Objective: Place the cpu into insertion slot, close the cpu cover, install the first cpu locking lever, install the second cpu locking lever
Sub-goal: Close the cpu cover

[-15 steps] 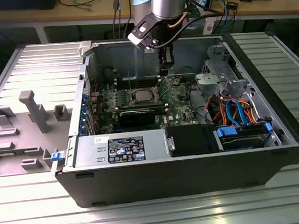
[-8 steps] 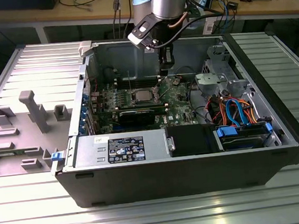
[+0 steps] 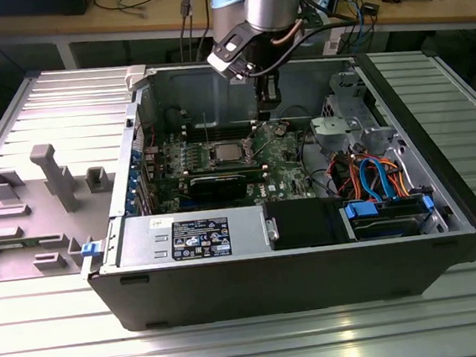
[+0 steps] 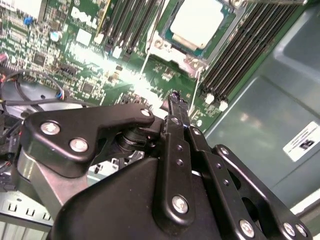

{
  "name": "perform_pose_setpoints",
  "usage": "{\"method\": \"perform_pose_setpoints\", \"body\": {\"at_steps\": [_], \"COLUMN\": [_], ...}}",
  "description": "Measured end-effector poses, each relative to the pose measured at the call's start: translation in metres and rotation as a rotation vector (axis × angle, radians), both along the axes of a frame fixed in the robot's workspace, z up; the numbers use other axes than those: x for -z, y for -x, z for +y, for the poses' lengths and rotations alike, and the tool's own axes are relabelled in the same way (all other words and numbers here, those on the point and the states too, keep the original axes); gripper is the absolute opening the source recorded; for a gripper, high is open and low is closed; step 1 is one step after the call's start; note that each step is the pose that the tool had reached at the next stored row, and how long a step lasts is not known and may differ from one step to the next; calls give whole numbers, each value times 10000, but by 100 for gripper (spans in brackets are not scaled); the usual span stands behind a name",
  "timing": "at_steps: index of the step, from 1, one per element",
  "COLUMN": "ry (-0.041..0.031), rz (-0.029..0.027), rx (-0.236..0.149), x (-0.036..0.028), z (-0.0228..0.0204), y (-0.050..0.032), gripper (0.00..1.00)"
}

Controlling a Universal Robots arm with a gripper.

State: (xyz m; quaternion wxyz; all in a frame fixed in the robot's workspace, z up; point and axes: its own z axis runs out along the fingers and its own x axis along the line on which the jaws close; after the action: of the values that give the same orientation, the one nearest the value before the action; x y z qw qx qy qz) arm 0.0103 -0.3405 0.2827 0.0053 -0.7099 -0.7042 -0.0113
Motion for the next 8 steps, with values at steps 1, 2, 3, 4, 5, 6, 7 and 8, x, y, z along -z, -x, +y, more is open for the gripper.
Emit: {"method": "perform_pose_setpoints", "body": {"at_steps": [1, 2, 3, 4, 5, 6, 7, 8], "ry": [1, 2, 3, 3, 3, 3, 6, 5], "rz": [0, 1, 0, 1, 0, 0, -4, -4], "rx": [-1, -1, 0, 0, -2, -1, 0, 0], "x": [9, 23, 51, 78, 97, 110, 110, 110], "z": [1, 1, 8, 18, 24, 26, 26, 26], "y": [-8, -14, -65, -131, -168, -184, -185, -184], "gripper": [11, 11, 11, 11, 11, 11, 11, 11]}}
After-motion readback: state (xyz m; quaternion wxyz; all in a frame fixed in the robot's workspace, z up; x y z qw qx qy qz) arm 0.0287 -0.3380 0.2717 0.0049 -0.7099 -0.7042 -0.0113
